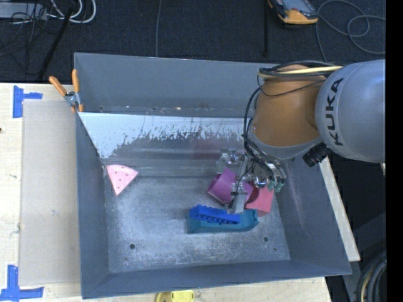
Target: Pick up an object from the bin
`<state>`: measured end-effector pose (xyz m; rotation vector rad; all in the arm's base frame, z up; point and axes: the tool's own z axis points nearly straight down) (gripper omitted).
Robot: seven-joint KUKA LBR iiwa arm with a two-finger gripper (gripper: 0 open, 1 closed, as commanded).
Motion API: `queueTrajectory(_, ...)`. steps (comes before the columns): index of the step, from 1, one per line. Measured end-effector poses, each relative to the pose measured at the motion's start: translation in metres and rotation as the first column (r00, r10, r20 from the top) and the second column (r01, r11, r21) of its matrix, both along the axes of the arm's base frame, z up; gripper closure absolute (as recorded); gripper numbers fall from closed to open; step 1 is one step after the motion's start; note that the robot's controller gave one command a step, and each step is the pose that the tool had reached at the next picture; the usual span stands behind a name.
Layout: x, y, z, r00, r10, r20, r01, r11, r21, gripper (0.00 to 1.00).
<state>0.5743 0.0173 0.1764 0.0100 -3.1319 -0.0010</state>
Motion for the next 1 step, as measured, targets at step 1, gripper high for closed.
queueTrajectory(1,0.0013,0.0,0.0046,1.0,0.0,0.007,0.0,1.0,0.0,0.0)
